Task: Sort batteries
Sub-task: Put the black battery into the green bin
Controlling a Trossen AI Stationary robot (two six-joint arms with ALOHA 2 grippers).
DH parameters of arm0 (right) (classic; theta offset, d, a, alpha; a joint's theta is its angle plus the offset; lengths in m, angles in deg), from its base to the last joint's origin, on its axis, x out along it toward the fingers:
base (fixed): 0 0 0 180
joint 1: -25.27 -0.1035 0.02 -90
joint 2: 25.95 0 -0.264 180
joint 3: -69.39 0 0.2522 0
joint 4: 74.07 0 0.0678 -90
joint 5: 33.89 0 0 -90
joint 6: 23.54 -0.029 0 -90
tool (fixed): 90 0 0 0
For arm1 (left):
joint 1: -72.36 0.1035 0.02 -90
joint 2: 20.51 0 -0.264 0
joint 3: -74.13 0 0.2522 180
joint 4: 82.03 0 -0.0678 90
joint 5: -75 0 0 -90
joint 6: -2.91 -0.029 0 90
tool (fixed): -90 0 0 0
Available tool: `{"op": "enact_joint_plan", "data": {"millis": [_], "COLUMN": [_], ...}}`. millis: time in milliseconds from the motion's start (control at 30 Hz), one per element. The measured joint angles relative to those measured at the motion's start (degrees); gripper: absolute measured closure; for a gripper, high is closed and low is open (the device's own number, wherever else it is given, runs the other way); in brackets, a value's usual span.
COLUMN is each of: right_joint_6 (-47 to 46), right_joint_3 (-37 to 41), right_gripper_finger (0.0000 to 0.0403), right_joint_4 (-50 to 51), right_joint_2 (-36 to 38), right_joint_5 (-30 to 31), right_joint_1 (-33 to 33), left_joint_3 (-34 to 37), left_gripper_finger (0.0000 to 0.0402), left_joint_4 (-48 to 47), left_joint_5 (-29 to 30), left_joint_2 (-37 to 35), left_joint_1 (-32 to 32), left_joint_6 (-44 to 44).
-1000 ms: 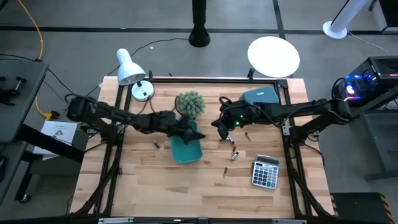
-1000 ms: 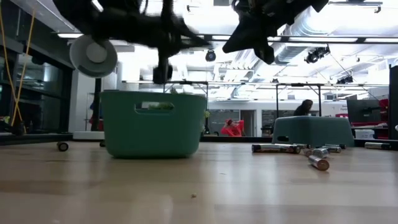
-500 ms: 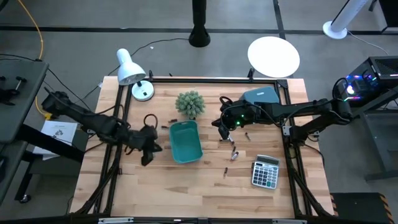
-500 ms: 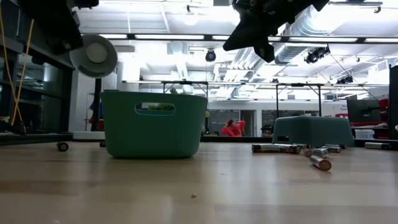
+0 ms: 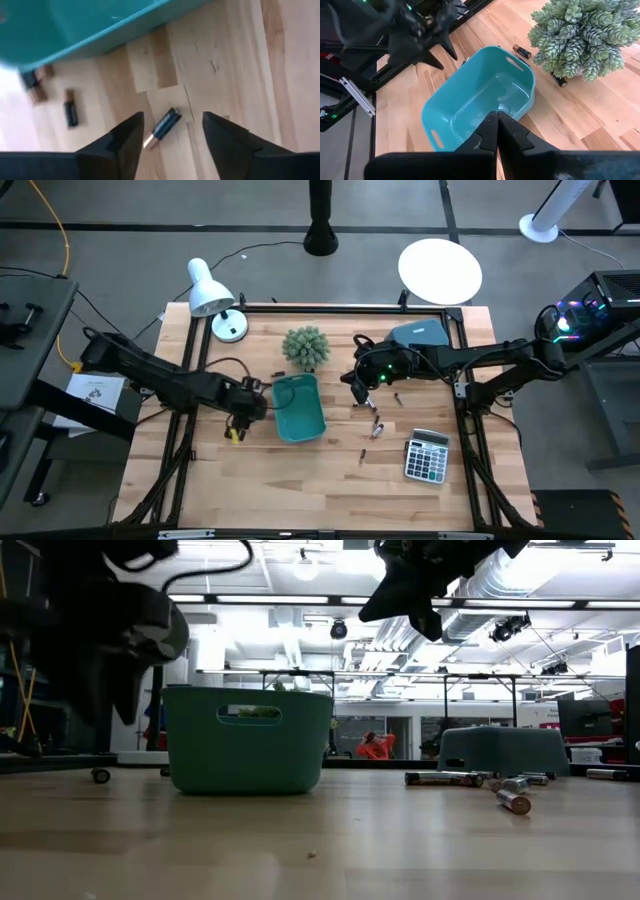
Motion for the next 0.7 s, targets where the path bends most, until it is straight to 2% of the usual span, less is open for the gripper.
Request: {"op": "enact_joint_plan", "data": {"millis": [100,233,367,467,533,667,700], "right_joint_6": [0.0,0.0,0.0,0.3,0.4,0.6,0.8], "right_joint_3": [0.0,0.0,0.0,0.0,0.0,0.0,0.0], "right_gripper_finger": [0.0403,0.0403,0.0403,0.0403,0.0403,0.0403,0.0403], "right_joint_4": [0.0,0.0,0.0,0.0,0.0,0.3,0.4], "right_joint_2": [0.0,0.0,0.0,0.0,0.0,0.0,0.0], "right_joint_5": [0.6,1.8,1.9,1.9,1.9,1.9,2.0], "right_joint_1": [0.0,0.0,0.0,0.0,0.0,0.0,0.0], "left_joint_3": [0.6,2.6,5.1,6.3,6.3,5.6,5.2], "left_gripper_finger": [0.0187,0.0186,0.0186,0.0201,0.0233,0.0359,0.0372], "left_joint_4": [1.3,1.6,4.8,6.3,6.3,5.6,5.1], "left_joint_5": [-0.5,-0.4,-4.2,-5.5,-5.9,-7.8,-8.4], "left_joint_2": [4.4,8.9,10.4,10.7,10.7,10.1,9.5], "left_joint_1": [1.2,3.6,5.6,6.2,6.5,7.2,7.4], "left_joint_6": [-5.1,-7.1,-7.9,-9.3,-8.8,-3.0,-1.4]}}
